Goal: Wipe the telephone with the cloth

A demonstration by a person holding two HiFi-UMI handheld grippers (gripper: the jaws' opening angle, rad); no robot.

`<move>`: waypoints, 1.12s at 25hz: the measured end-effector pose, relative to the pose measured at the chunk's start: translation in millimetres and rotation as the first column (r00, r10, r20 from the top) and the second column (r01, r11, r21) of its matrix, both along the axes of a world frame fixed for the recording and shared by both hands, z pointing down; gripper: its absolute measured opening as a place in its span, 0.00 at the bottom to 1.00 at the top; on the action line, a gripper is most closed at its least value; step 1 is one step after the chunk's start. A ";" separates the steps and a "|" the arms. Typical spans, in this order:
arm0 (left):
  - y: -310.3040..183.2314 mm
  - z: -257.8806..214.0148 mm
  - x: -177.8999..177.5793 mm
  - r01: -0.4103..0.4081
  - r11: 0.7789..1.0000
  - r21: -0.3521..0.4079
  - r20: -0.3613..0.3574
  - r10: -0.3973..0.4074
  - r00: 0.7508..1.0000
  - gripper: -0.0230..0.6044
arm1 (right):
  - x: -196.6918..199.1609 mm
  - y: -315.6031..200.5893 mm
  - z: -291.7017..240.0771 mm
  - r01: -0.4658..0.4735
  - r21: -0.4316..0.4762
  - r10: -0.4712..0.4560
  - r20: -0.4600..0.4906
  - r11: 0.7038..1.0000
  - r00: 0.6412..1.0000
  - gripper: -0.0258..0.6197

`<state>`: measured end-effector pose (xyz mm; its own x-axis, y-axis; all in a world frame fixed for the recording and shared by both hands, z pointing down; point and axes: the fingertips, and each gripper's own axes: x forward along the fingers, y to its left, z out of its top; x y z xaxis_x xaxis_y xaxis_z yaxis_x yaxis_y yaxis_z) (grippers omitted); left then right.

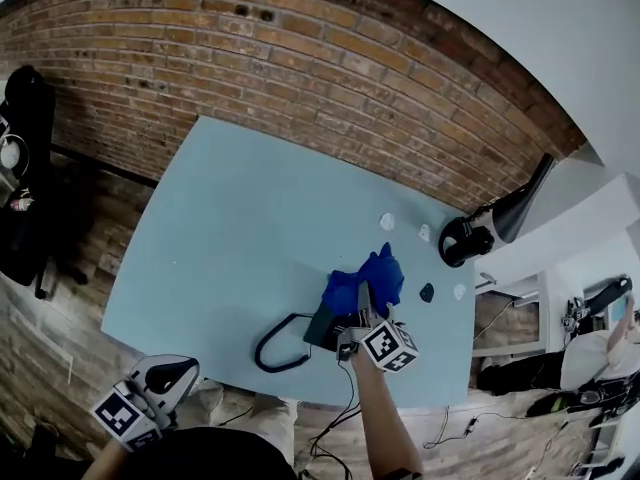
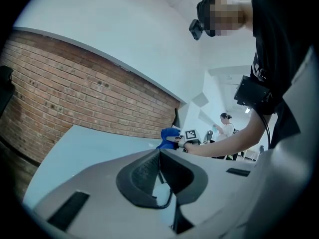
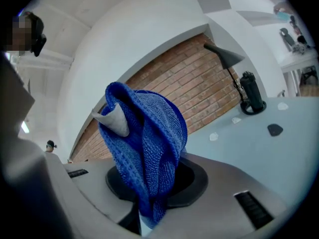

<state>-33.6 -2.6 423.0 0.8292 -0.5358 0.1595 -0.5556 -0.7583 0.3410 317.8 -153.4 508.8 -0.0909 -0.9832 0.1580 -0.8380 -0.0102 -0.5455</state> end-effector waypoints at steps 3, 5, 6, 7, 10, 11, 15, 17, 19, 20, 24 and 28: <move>0.2 0.7 -1.7 0.006 1.000 0.006 0.016 -0.006 1.000 0.06 | 9.9 0.3 35.7 -0.047 -0.062 0.051 0.066 0.997 0.997 0.19; 0.9 1.8 -4.2 0.009 1.000 0.007 0.023 -0.009 1.000 0.06 | 12.2 3.1 51.5 -0.065 -0.094 0.069 0.041 0.993 0.997 0.19; 1.2 2.3 -5.8 0.011 1.000 0.005 0.024 -0.011 1.000 0.06 | 11.0 4.0 58.1 -0.065 -0.111 0.067 0.015 0.992 0.998 0.19; 1.3 2.3 -7.3 0.013 1.000 0.003 0.021 -0.013 1.000 0.06 | 8.3 4.5 65.0 -0.058 -0.133 0.057 -0.017 0.989 0.998 0.19; -0.7 1.4 -10.1 0.013 1.000 0.013 0.017 -0.014 1.000 0.06 | -3.8 6.6 92.5 -0.024 -0.252 -0.015 -0.150 0.967 0.989 0.19; -1.7 1.8 -10.8 0.012 1.000 0.016 0.020 -0.012 1.000 0.06 | -8.3 7.3 99.1 -0.015 -0.285 -0.043 -0.196 0.958 0.980 0.19; -3.6 1.3 -13.4 0.002 1.000 0.025 0.015 -0.002 1.000 0.06 | -22.1 4.6 103.8 0.017 -0.343 -0.150 -0.364 0.939 0.919 0.19; -5.6 0.8 -13.8 -0.004 1.000 0.031 0.014 0.004 1.000 0.06 | -29.3 -1.8 103.9 0.047 -0.373 -0.206 -0.399 0.927 0.893 0.19; -5.8 3.0 -15.7 -0.008 0.999 0.033 0.018 0.007 1.000 0.06 | -34.0 -7.8 106.7 0.061 -0.409 -0.248 -0.422 0.910 0.872 0.19; -5.6 3.7 -16.9 -0.009 0.999 0.032 0.016 0.008 1.000 0.06 | -34.5 -9.6 108.2 0.059 -0.428 -0.259 -0.427 0.902 0.866 0.19; -7.6 1.5 -19.9 -0.013 0.999 0.032 0.004 0.013 1.000 0.06 | -35.7 -11.5 109.3 0.064 -0.463 -0.281 -0.416 0.884 0.865 0.19; -6.3 2.8 -19.7 -0.030 0.999 0.030 0.010 0.030 1.000 0.06 | -37.7 -6.3 111.8 0.071 -0.457 -0.303 -0.458 0.887 0.836 0.19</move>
